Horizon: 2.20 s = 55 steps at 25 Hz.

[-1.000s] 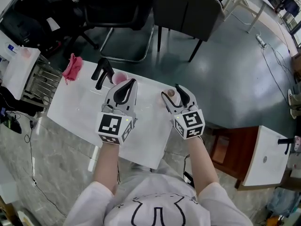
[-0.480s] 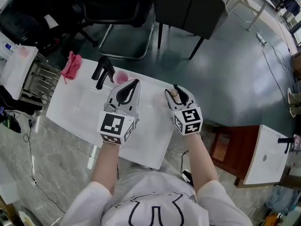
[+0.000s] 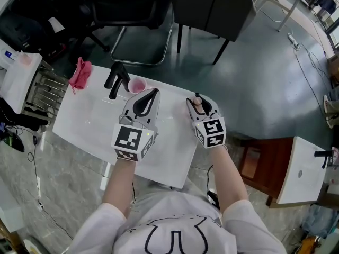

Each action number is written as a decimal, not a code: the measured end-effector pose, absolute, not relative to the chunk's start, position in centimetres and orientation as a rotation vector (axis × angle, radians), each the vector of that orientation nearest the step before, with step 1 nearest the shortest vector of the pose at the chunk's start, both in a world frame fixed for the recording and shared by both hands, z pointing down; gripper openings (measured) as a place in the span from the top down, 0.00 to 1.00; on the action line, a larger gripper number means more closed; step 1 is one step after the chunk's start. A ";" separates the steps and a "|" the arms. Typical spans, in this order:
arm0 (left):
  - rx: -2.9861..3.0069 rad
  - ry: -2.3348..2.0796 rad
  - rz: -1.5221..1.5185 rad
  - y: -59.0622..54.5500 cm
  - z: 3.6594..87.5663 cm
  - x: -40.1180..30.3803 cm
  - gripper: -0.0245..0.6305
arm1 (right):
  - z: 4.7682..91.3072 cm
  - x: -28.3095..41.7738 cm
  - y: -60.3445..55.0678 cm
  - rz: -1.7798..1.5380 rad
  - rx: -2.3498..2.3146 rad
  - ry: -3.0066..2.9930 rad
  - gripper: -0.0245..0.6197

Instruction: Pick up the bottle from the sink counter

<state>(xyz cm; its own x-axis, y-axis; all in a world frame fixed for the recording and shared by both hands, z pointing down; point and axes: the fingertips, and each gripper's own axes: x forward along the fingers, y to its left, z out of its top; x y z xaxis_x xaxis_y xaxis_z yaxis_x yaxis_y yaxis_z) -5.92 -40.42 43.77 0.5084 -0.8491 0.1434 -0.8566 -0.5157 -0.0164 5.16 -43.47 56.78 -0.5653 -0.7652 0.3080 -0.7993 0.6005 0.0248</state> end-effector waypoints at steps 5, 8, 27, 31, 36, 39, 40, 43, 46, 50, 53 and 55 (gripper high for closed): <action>2.682 -1.513 0.202 -40.0 43.6 -6.1 0.95 | 56.8 5.2 -43.6 0.209 1.313 -2.510 0.74; 2.690 -1.512 0.192 -39.8 43.1 -6.0 0.95 | 56.8 5.4 -43.6 0.244 1.344 -2.493 0.74; 2.736 -1.553 0.096 -37.5 38.6 -6.2 0.95 | 48.5 5.2 -39.3 0.124 1.319 -2.564 0.74; 2.759 -1.559 0.077 -36.7 37.3 -6.3 0.95 | 46.1 5.2 -38.3 0.093 1.337 -2.571 0.74; 2.782 -1.559 0.058 -36.4 36.3 -6.3 0.95 | 44.3 5.1 -37.4 0.066 1.346 -2.576 0.74; 2.797 -1.563 0.044 -36.2 35.6 -6.4 0.95 | 43.1 5.1 -37.0 0.037 1.352 -2.584 0.74; 2.802 -1.565 0.039 -36.2 35.3 -6.4 0.95 | 42.7 5.1 -36.9 0.027 1.356 -2.584 0.74; 2.819 -1.575 0.024 -36.0 34.4 -6.8 0.95 | 41.2 5.1 -36.6 -0.006 1.376 -2.581 0.74; 2.832 -1.589 0.007 -35.8 33.6 -7.2 0.95 | 39.3 5.4 -36.2 -0.048 1.407 -2.586 0.74; 2.848 -1.609 -0.021 -35.5 32.4 -7.7 0.95 | 36.7 6.1 -35.5 -0.097 1.468 -2.595 0.74; 2.862 -1.625 -0.035 -35.3 31.6 -8.0 0.95 | 35.3 6.7 -35.0 -0.124 1.516 -2.591 0.74; 2.871 -1.640 -0.041 -35.2 31.1 -8.3 0.95 | 34.5 7.2 -34.7 -0.144 1.546 -2.585 0.74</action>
